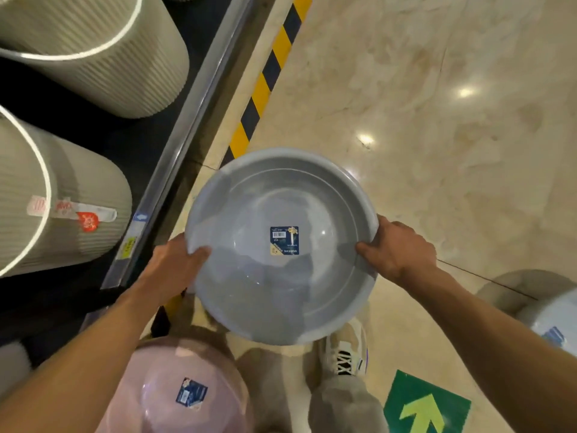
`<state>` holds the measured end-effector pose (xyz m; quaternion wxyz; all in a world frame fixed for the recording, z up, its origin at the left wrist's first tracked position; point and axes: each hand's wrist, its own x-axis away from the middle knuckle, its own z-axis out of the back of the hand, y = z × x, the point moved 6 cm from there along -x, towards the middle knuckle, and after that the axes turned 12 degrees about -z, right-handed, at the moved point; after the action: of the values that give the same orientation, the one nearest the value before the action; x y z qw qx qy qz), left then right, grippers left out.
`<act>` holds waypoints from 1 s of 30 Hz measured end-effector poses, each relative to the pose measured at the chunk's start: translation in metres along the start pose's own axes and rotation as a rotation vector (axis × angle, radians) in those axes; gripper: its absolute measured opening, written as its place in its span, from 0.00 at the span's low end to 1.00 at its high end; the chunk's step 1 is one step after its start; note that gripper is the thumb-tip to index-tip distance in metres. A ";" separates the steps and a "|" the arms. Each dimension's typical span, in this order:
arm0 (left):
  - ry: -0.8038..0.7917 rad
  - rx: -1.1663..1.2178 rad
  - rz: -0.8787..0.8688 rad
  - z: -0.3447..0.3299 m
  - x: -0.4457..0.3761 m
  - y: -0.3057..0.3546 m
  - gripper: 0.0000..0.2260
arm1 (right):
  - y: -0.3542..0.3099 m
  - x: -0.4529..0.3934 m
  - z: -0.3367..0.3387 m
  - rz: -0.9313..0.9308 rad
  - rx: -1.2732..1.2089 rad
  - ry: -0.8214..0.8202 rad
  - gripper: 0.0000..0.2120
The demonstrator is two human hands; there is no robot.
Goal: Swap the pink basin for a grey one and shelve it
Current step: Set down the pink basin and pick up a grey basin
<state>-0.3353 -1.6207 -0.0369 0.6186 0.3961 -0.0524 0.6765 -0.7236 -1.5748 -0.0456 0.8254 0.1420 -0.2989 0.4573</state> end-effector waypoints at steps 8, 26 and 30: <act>-0.020 0.019 0.064 -0.034 -0.030 -0.013 0.19 | -0.003 -0.041 -0.032 -0.049 -0.002 -0.076 0.27; 0.061 0.129 -0.194 -0.033 0.044 0.181 0.28 | 0.106 0.049 0.089 -0.283 -0.331 -0.096 0.34; -0.119 0.106 -0.346 -0.052 0.101 0.271 0.27 | 0.197 0.116 0.145 -0.410 -0.550 -0.041 0.33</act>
<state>-0.5898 -1.5730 0.1017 0.6998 0.4708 0.0158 0.5371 -0.8950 -1.4637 0.1325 0.9013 -0.0198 -0.3929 0.1813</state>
